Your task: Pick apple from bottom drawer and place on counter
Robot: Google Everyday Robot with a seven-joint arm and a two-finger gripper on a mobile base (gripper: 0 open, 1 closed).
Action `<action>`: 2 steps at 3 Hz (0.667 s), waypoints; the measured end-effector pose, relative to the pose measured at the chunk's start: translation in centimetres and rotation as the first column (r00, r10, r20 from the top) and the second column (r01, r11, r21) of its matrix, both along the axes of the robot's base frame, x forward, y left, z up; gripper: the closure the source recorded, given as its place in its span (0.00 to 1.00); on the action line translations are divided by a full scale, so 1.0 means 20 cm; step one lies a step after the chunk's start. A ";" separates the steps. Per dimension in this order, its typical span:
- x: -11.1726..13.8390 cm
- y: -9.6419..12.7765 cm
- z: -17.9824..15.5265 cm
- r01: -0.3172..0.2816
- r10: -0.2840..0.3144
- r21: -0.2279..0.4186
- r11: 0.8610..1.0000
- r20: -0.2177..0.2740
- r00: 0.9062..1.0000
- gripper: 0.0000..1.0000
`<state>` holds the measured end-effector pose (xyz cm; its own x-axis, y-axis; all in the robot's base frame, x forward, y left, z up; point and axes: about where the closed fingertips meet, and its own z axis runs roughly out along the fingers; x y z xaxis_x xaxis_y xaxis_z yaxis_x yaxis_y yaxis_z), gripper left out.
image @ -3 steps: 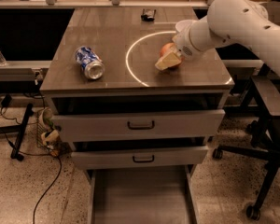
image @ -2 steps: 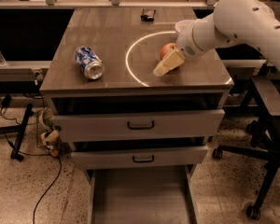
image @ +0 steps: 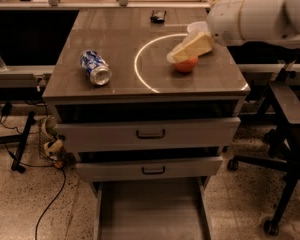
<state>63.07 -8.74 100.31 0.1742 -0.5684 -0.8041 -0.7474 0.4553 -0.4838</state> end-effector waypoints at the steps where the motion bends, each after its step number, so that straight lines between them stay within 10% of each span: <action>1: -0.32 0.00 0.35 -0.126 0.105 0.127 0.984 0.162 0.981 0.00; 2: -0.36 -0.01 0.39 -0.127 0.102 0.115 0.985 0.201 0.974 0.00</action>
Offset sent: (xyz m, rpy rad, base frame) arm -0.0411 0.0001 0.0468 0.1031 -0.0965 0.0783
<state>55.90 -8.93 108.18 0.3920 -0.4318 -0.8123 -0.6955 0.4388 -0.5690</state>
